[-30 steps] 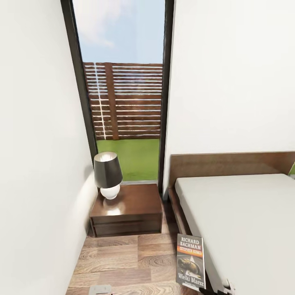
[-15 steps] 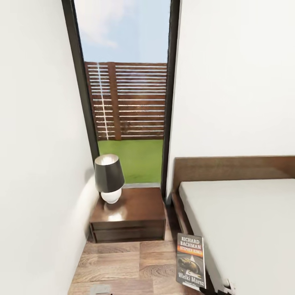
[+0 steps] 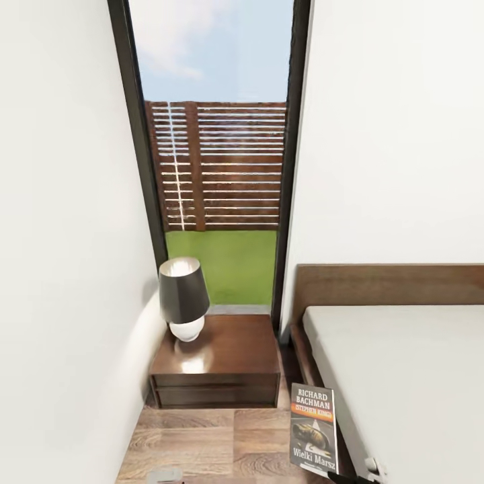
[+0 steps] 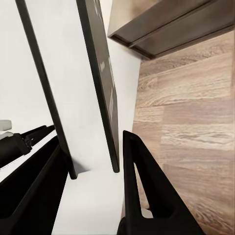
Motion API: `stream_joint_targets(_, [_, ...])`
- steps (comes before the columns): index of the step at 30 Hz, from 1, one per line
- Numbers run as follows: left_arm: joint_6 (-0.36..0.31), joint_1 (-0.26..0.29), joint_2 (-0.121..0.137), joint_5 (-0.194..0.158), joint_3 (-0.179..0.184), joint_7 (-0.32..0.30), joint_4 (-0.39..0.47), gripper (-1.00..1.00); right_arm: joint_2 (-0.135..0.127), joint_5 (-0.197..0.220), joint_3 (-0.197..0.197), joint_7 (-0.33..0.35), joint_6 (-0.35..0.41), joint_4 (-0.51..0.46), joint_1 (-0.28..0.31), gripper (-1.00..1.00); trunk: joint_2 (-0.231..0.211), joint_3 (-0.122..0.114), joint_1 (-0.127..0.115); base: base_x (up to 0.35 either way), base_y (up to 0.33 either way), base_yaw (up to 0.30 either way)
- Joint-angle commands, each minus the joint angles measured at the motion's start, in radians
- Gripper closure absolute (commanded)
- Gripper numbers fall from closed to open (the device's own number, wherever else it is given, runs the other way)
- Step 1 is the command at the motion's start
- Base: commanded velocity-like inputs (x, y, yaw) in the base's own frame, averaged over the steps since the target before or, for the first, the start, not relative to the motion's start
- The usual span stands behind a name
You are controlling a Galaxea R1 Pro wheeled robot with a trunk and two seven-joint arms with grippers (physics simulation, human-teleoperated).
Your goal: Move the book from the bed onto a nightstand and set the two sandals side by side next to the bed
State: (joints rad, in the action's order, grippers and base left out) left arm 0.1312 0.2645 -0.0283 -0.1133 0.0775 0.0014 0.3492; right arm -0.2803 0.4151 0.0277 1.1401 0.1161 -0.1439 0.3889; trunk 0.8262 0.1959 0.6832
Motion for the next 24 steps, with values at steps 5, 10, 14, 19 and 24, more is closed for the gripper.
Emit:
stream_joint_targets(5, [0.004,0.001,0.001,-0.01,0.007,0.0,-0.001,-1.0,0.0,0.008,0.001,0.003,0.01,0.0,0.001,1.0,0.001,0.001,0.001,0.327,0.0,0.0])
stream_joint_targets(10, [0.004,0.001,0.001,-0.01,0.007,0.0,-0.001,-1.0,0.0,0.008,0.001,0.002,0.01,0.0,0.001,1.0,0.001,0.001,0.001,0.327,0.0,0.0])
stream_joint_targets(14, [0.004,0.001,0.001,-0.01,0.007,0.0,-0.001,-1.0,0.0,0.008,0.001,0.001,0.01,0.0,0.001,1.0,0.001,0.001,0.001,0.327,0.0,0.0])
stream_joint_targets(19, [0.004,0.001,0.001,-0.01,0.007,0.0,-0.001,-1.0,0.0,0.008,0.001,0.001,0.01,0.0,0.001,1.0,0.001,0.001,0.001,0.327,0.0,0.0])
stream_joint_targets(24, [0.004,0.001,0.001,-0.01,0.007,0.0,-0.001,-1.0,0.0,0.008,0.001,0.001,0.01,0.0,0.001,1.0,0.001,0.001,0.001,0.327,0.0,0.0])
